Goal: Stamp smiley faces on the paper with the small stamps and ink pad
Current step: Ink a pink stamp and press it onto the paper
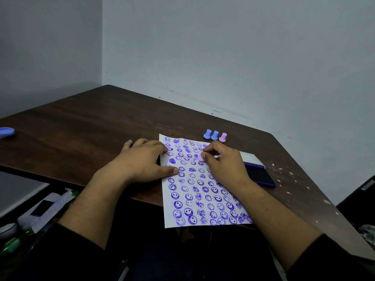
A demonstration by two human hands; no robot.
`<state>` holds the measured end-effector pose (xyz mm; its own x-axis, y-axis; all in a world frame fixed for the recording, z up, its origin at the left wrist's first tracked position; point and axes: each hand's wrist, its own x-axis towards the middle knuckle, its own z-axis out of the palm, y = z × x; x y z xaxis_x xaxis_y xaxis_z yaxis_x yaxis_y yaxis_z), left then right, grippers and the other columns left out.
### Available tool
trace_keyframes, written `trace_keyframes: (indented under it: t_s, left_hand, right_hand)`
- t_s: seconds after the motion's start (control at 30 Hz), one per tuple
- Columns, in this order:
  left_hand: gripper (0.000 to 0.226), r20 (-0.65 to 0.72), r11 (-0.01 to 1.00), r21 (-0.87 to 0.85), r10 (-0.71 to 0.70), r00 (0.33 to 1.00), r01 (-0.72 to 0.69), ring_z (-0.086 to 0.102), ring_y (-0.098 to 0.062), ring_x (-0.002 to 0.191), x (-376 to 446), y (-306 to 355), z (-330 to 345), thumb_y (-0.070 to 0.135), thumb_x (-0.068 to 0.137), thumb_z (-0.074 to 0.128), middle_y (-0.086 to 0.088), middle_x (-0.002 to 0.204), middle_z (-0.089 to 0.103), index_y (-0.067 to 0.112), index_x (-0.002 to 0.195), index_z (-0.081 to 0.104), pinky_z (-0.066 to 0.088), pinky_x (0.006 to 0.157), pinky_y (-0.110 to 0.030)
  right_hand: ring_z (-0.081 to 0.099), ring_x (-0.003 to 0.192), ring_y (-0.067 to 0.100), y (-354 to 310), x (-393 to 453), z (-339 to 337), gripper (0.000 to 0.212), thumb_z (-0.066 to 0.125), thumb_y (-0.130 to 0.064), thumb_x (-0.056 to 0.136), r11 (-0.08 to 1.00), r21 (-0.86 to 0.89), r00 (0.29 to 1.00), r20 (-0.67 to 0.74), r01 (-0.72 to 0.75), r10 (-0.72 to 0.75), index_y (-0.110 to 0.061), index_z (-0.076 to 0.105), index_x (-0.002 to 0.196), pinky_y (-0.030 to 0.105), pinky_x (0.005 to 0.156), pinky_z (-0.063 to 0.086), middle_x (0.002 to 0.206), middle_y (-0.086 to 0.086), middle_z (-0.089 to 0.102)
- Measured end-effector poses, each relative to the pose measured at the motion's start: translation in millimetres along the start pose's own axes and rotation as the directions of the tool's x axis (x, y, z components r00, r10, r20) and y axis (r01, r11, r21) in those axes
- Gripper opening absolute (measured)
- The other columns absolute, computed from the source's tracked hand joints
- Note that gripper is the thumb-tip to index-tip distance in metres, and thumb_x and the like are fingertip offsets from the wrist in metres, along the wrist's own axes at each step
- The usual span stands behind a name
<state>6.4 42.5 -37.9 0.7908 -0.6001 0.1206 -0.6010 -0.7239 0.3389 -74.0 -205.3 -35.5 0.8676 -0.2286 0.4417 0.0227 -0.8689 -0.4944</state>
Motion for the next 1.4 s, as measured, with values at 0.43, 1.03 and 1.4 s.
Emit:
trace_keyframes:
  t_s: [0.43, 1.03, 1.4]
  left_hand:
    - [0.089, 0.001, 1.000, 0.000, -0.002, 1.000, 0.002, 0.024, -0.015, 0.144, -1, 0, 0, 0.090, 0.073, 0.046, 0.018, 0.155, 0.038, 0.037, 0.145, 0.044, 0.011, 0.119, -0.053]
    - [0.092, -0.002, 1.000, 0.004, 0.006, 1.000, -0.006, 0.025, -0.015, 0.143, 0, -2, 1, 0.092, 0.070, 0.044, 0.018, 0.154, 0.038, 0.037, 0.144, 0.045, 0.012, 0.118, -0.053]
    - [0.094, 0.002, 1.000, -0.004, 0.007, 1.000, -0.007, 0.024, -0.016, 0.144, 1, -3, 2, 0.092, 0.069, 0.043, 0.018, 0.154, 0.038, 0.037, 0.145, 0.044, 0.011, 0.118, -0.055]
  right_hand:
    - [0.072, 0.086, 0.011, 1, -5, -3, 0.035, 0.056, 0.002, 0.092, 0.999, -0.027, 0.999, 0.009, 0.047, -0.047, -0.028, 0.073, 0.092, 0.043, 0.081, 0.058, 0.096, -0.013, 0.080]
    - [0.069, 0.084, 0.006, 6, -3, 1, 0.019, 0.066, -0.014, 0.095, 0.995, -0.018, 0.994, -0.039, 0.101, -0.101, -0.030, 0.073, 0.090, 0.034, 0.079, 0.057, 0.094, -0.015, 0.078]
    - [0.072, 0.088, -0.008, -7, 21, -24, 0.015, 0.070, -0.018, 0.095, 0.983, 0.149, 0.981, -0.174, 0.111, -0.084, -0.033, 0.073, 0.091, 0.006, 0.074, 0.049, 0.092, -0.031, 0.076]
